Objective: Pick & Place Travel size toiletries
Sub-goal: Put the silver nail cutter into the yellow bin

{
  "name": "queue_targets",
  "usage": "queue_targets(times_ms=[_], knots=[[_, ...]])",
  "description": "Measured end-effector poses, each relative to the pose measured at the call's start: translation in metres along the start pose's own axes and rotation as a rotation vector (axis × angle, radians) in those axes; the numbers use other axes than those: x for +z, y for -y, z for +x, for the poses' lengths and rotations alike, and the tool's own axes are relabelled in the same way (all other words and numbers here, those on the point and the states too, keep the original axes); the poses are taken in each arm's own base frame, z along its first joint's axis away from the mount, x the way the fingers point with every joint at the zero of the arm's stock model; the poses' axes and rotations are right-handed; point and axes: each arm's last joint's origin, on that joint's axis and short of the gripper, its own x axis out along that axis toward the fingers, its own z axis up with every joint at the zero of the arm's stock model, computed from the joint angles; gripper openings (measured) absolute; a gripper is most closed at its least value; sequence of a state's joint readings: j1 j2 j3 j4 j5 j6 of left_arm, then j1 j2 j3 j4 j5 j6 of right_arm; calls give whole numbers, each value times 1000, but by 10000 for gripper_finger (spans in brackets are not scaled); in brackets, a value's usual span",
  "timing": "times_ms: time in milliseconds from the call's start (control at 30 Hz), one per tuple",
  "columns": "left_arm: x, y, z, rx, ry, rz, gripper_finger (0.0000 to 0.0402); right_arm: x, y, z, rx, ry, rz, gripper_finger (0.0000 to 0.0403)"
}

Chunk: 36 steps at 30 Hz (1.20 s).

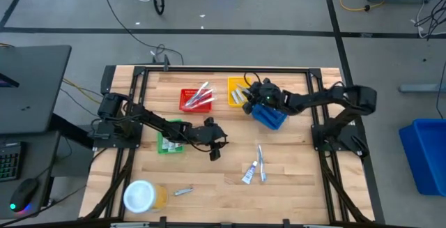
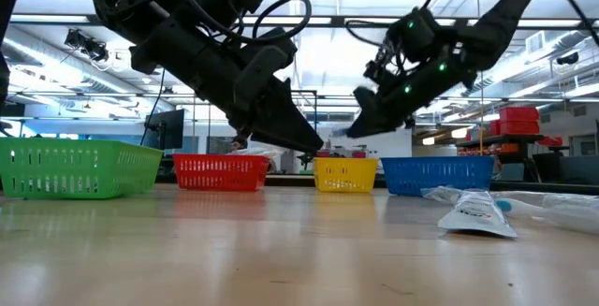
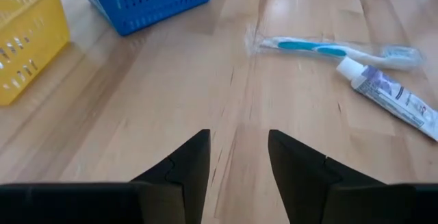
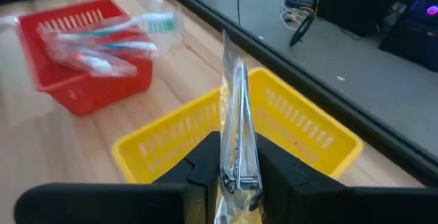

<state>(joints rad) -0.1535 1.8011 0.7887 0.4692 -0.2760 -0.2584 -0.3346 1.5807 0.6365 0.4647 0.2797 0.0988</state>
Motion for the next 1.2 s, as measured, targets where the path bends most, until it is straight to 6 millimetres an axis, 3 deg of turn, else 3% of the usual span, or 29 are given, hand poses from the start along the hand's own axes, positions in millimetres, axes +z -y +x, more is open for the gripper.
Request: queue_targets(times_ms=[333,800,1200], knots=[[1,-2,0,31,8,5,157,-28,-3,23,-7,-83,-23,127],[3,-11,3,53,9,-7,157,-19,-5,23,51,1,-33,219],[3,-11,3,53,9,-8,157,-10,-4,17,53,35,-32,243]])
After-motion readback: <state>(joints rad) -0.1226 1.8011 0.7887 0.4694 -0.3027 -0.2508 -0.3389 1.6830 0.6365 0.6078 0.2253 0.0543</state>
